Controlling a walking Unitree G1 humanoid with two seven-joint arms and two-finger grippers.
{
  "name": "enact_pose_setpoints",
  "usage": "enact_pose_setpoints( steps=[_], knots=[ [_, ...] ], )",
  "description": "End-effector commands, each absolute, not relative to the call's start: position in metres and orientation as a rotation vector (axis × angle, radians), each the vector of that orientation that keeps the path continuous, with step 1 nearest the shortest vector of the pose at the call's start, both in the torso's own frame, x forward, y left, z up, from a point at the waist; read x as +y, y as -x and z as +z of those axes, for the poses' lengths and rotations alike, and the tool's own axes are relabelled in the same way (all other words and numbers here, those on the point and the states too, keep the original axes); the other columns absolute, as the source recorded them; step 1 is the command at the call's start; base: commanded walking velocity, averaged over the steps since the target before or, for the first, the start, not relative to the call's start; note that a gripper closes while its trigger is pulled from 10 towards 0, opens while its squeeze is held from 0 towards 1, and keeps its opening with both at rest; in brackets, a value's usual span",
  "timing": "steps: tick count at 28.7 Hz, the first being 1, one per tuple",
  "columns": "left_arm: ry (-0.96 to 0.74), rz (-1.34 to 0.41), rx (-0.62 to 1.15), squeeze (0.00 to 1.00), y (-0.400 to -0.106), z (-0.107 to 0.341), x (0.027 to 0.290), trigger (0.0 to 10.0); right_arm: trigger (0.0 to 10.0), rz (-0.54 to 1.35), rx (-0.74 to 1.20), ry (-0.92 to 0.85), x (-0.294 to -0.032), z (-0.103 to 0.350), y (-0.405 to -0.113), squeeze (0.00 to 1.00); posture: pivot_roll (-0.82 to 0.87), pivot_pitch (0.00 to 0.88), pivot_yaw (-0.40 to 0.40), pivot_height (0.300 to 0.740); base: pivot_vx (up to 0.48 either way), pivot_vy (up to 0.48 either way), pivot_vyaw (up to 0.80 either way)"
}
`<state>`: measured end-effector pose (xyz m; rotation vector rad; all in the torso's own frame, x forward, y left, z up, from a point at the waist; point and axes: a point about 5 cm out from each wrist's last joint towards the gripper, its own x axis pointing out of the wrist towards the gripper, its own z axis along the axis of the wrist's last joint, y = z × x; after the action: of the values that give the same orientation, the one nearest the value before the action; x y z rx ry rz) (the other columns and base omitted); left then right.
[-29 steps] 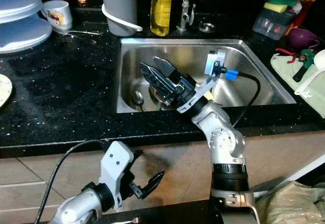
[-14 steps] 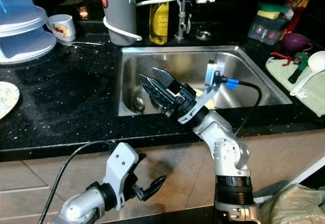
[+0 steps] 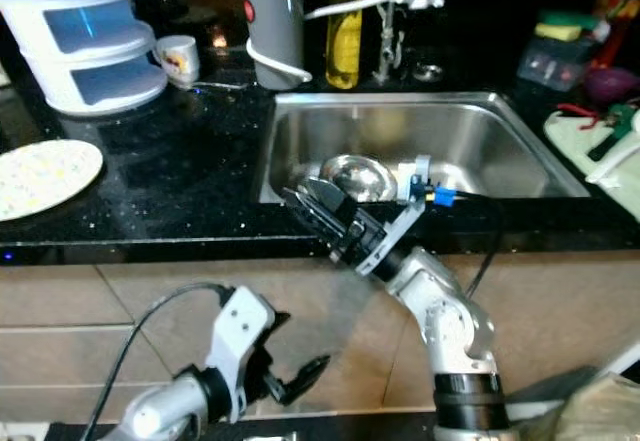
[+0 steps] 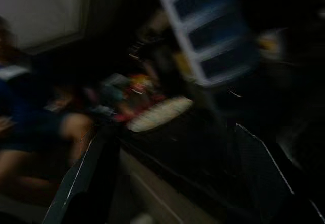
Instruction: Kitchen organization
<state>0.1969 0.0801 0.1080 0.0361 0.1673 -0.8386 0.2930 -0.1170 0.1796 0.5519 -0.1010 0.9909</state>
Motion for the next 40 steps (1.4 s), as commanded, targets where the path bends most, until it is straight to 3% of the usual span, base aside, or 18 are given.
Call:
enact_pose_setpoints(
  steps=[1,12,15,30,40],
  knots=[
    [-0.029,-0.837,0.177,0.0,-0.196,0.107,0.081,10.0,10.0,0.942,-0.046,-0.48,-0.117,0.167,-0.294,0.0,0.09,0.003,-0.065,0.74,-0.292,0.0,0.0],
    [0.005,-0.755,0.137,0.0,-0.2,0.112,0.09,10.0,10.0,0.78,0.092,-0.229,-0.141,0.127,-0.291,0.0,0.09,0.013,-0.065,0.74,-0.184,0.0,0.0],
    [-0.005,-0.709,0.113,0.0,-0.202,0.114,0.094,10.0,10.0,0.722,0.101,-0.251,-0.149,0.12,-0.293,0.0,0.09,0.013,-0.065,0.74,0.0,0.0,0.0],
    [-0.004,-0.427,0.028,0.0,-0.223,0.126,0.117,10.0,10.0,0.732,0.103,-0.291,-0.148,0.11,-0.296,0.0,0.1,0.012,-0.074,0.74,0.0,0.0,0.8],
    [0.004,-0.38,0.03,0.0,-0.228,0.122,0.118,10.0,10.0,0.739,0.092,-0.315,-0.148,0.109,-0.297,0.0,0.09,0.011,-0.072,0.74,0.0,0.0,0.8]
  ],
)
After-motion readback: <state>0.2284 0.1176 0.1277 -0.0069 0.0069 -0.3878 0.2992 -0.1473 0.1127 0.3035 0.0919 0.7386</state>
